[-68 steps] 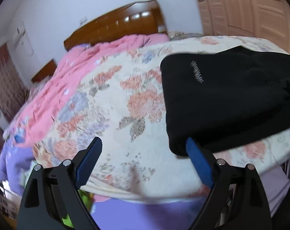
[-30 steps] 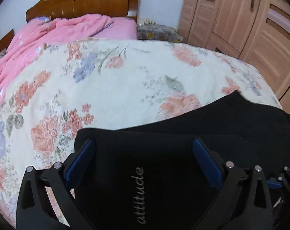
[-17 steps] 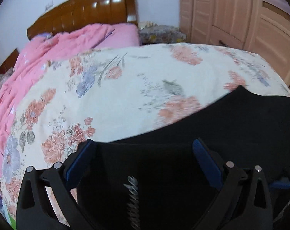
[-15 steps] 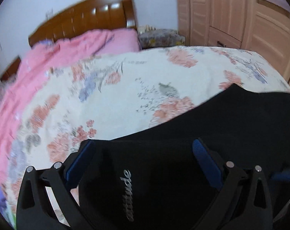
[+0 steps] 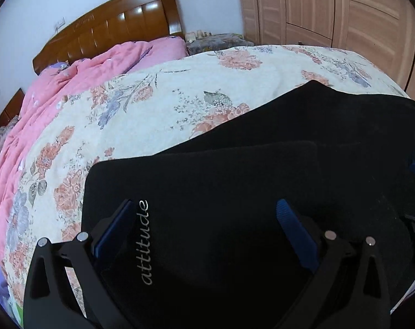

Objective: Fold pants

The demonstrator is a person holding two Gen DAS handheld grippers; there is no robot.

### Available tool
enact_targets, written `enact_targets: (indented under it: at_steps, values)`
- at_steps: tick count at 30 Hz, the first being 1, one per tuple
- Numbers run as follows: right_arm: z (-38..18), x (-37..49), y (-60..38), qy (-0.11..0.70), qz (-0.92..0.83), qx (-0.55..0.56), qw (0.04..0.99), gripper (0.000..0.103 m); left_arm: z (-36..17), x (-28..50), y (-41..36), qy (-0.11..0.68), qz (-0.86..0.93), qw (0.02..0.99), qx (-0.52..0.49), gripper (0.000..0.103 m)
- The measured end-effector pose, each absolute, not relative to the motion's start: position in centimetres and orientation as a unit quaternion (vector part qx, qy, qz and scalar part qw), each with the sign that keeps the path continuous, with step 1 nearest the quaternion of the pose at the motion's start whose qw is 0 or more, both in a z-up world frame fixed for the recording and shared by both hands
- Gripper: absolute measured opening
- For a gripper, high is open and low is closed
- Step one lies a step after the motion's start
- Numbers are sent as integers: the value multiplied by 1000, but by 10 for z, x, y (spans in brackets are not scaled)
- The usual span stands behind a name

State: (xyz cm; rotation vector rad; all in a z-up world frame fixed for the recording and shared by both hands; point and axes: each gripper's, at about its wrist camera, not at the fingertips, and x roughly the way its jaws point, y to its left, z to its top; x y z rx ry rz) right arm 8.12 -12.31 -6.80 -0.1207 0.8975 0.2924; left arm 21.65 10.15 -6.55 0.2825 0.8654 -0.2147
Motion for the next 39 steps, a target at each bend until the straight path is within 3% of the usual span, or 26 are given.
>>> enact_targets:
  at_steps: [16,22,26,30,32,39]
  values:
    - [-63,43,-165,441,150,-41,884,86,-67,216,102,424,-101,890,134,102]
    - [-47,18,-190,427,134,-68,892,86,-31,195,65,389,-103,901,163,101]
    - [-42,21,-234,416,65,-16,907,88,-18,186,5,375,-168,891,191,101]
    - [-56,14,-255,419,68,-6,906,88,-53,189,-57,403,-196,854,263,101]
    - [-52,7,-257,414,73,1,907,88,-76,192,-71,423,-187,838,289,102]
    - [-21,-43,-334,343,64,157,924,88,-53,172,-90,384,-186,859,283,101]
